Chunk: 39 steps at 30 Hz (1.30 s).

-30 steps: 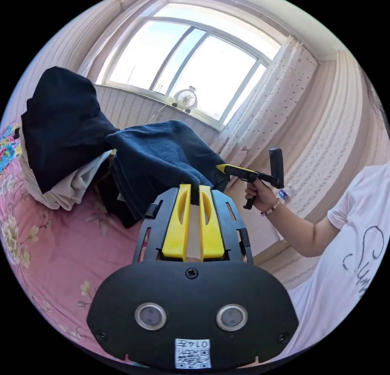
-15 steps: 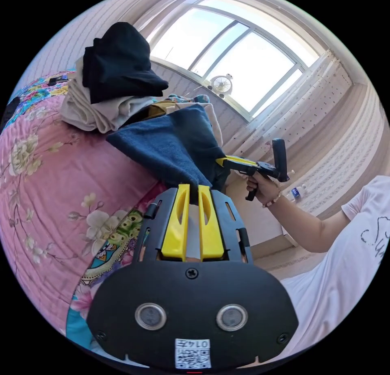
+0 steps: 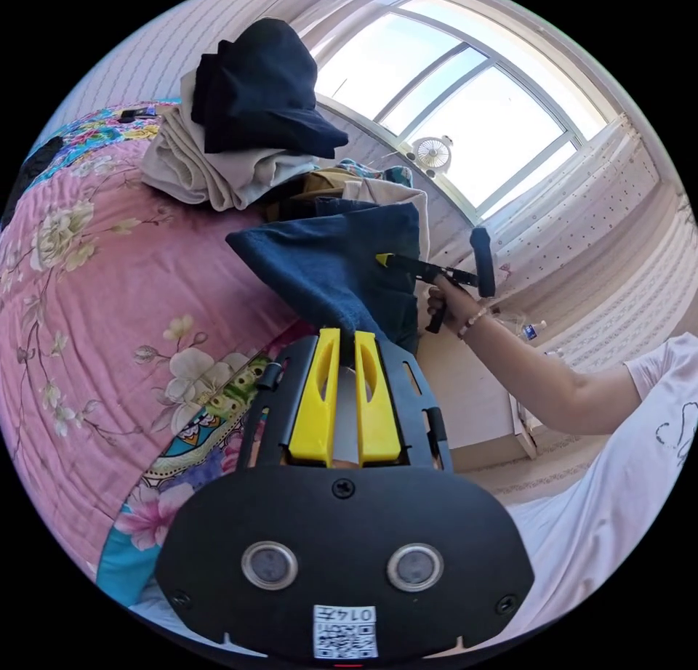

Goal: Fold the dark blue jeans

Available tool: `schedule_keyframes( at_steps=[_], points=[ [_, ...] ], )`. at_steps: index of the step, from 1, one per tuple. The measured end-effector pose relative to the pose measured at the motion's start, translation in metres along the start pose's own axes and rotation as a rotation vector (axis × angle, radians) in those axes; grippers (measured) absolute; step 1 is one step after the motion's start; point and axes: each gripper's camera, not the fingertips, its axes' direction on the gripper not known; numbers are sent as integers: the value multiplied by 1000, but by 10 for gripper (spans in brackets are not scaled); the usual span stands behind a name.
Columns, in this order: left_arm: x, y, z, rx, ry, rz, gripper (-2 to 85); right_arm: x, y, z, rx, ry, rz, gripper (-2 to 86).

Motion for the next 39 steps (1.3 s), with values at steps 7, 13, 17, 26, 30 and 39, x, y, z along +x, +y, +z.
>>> schedule_keyframes(
  at_steps=[7, 13, 17, 26, 30, 39],
  points=[
    [14, 2, -34, 8, 15, 17, 39, -30, -18, 3, -80, 46, -149, 94],
    [44, 0, -80, 50, 12, 96, 40, -31, -32, -1, -50, -23, -85, 61],
    [46, 13, -133, 138, 14, 81, 39, -83, -25, -35, 84, 16, -271, 58],
    [73, 45, -213, 179, -7, 93, 38, -118, -31, -28, 111, -5, -129, 60],
    [83, 65, -272, 250, -16, 109, 37, -183, -1, -53, 154, -32, -369, 58],
    [110, 133, -427, 512, -5, 86, 35, -294, 22, -97, 293, -117, -644, 57]
  ],
)
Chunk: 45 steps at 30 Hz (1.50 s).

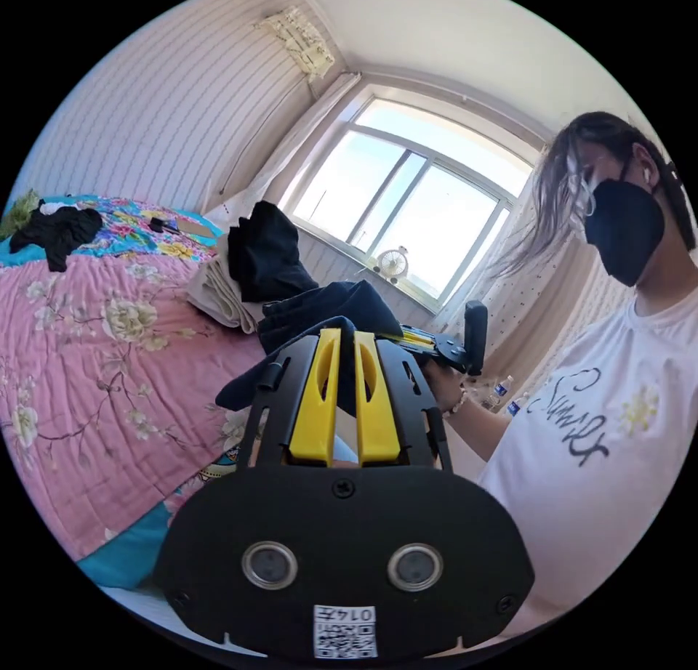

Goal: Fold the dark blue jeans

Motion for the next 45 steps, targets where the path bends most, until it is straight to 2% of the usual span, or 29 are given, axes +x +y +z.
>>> schedule_keyframes(
  at_steps=[5, 7, 10, 14, 17, 19, 21, 24, 27, 30, 33, 36, 38, 39, 41, 44, 45],
  points=[
    [30, -16, -131, 205, -186, 60, 31, -45, -66, 14, 182, -244, -84, 57],
    [58, -33, -202, 311, -310, 144, 28, -67, -96, 25, 248, -363, -100, 57],
    [94, -66, -274, 395, -405, 288, 26, -113, -152, 39, 356, -561, -138, 58],
    [110, -99, -315, 401, -498, 410, 24, -141, -215, 92, 374, -906, 38, 56],
    [65, -109, -311, 322, -466, 327, 19, -149, -222, 171, 243, -1027, 219, 54],
    [-7, -94, -286, 210, -335, 123, 16, -154, -207, 221, 124, -991, 288, 55],
    [-59, -66, -252, 112, -298, -8, 14, -156, -171, 277, -93, -784, 289, 51],
    [-117, -8, -187, -123, -308, -185, 12, -141, -112, 305, -311, -570, 320, 29],
    [-131, 28, -159, -159, -179, -253, 9, -131, -73, 287, -285, -615, 297, 40],
    [-131, 37, -164, -132, -179, -251, 1, -148, -66, 277, -336, -621, 211, 95],
    [-147, 46, -181, -81, -142, -312, -6, -176, -78, 261, -205, -691, 85, 154],
    [-160, 49, -198, -45, -128, -339, -9, -214, -96, 271, -174, -693, 0, 192],
    [-161, 46, -204, -44, -135, -319, -9, -235, -106, 289, -216, -675, -19, 173],
    [-161, 44, -209, -47, -149, -303, -9, -243, -112, 301, -250, -675, -4, 121],
    [-160, 43, -220, -36, -188, -292, -9, -245, -119, 318, -313, -724, 38, 83],
    [-166, 49, -244, -32, -328, -296, -6, -226, -118, 331, -333, -742, 168, 64],
    [-172, 56, -251, -59, -438, -306, -2, -212, -115, 330, -329, -711, 202, 58]
  ],
)
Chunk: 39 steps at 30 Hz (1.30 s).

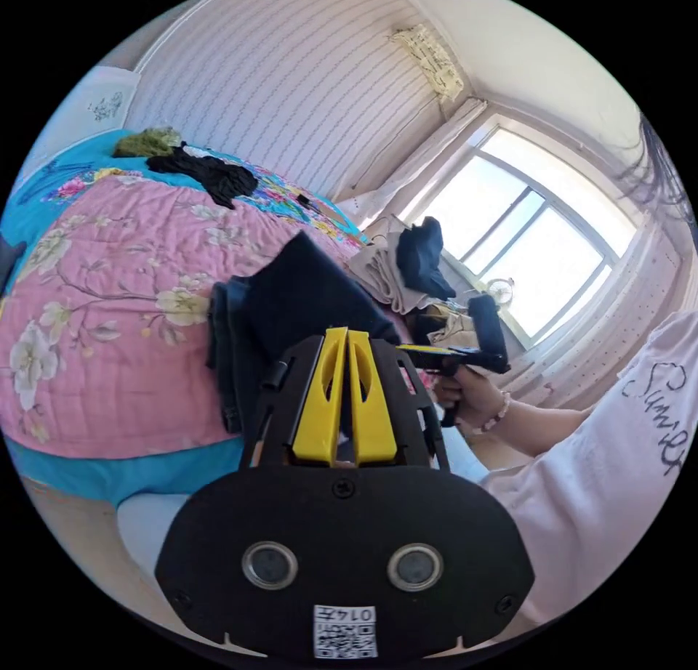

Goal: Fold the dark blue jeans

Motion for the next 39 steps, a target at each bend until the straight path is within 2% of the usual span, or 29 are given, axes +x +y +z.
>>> schedule_keyframes(
  at_steps=[1, 3, 7, 9, 12, 16, 19, 21, 24, 30, 32, 35, 39],
  points=[
    [-11, 5, 0, -23, -110, -13, 4, 5, 2, -7, 12, 16, 18, 56],
    [-27, 14, 3, -36, -208, -23, 39, 29, 11, -44, 91, 67, 89, 50],
    [-57, 27, 42, -158, -181, -112, 95, 65, 32, -108, 209, 228, 211, 54],
    [-62, 31, 63, -217, -197, -123, 102, 89, 45, -131, 169, 400, 327, 57],
    [-63, 34, 90, -297, -243, -155, 99, 99, 54, -141, 130, 546, 492, 44],
    [-46, 31, 93, -296, -183, -154, 1, 60, 42, -119, 177, 546, 357, 32],
    [-8, 28, 86, -219, -122, 4, -8, 27, 9, -66, 112, 313, 192, 44],
    [15, 29, 95, -253, -88, 96, -9, -4, -23, -8, -37, 168, 61, 61],
    [38, 41, 116, -319, -104, 205, -10, -44, -58, 49, -82, 279, -94, 109],
    [18, 49, 105, -283, -118, 74, -10, -61, -113, 133, -243, 236, -144, 143],
    [8, 44, 87, -262, -149, 54, -10, -59, -122, 142, -294, 168, -127, 143],
    [-18, 37, 58, -228, -273, 37, -8, -63, -134, 127, -258, 63, -178, 139],
    [-63, 12, 54, -178, -300, -74, 3, -46, -169, 109, -191, 204, -220, 145]
  ],
)
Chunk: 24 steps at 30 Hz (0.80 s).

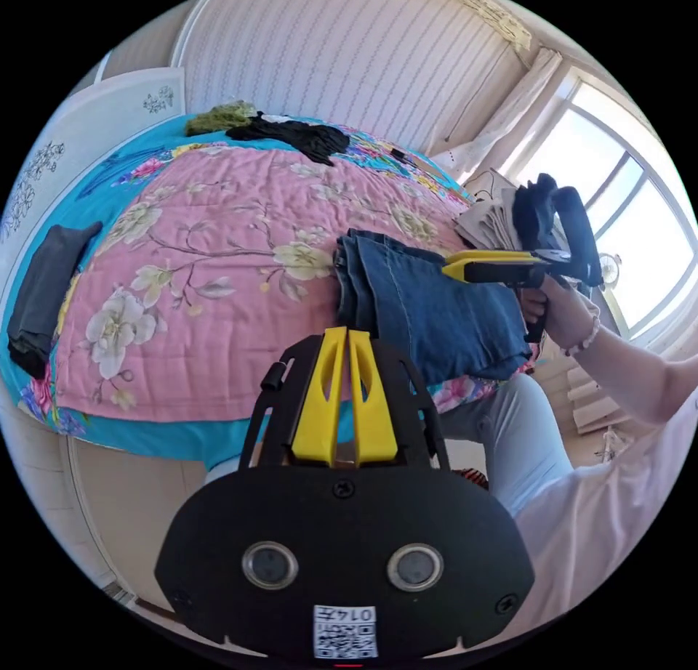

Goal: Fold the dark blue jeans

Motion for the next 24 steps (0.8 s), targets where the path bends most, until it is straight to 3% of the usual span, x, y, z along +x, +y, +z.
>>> schedule_keyframes(
  at_steps=[4, 7, 10, 13, 18, 24],
  points=[
    [-5, -42, 37, 41, 86, -40, 56, 24, -36, 18, -66, 129, -33, 188],
    [-3, -60, 79, -112, 94, -65, 64, 34, -67, 48, -181, 162, -89, 218],
    [3, -55, 93, -124, 35, -66, 63, 38, -75, 91, -384, 106, -139, 207],
    [7, -49, 89, -85, 29, -65, 47, 44, -73, 90, -335, 90, -122, 189],
    [25, -53, 75, -86, 14, 0, 9, 43, -67, 65, -338, 81, -166, 66],
    [62, -47, 19, 2, 93, 188, -5, 37, -40, -2, -232, 56, -197, 42]
  ],
)
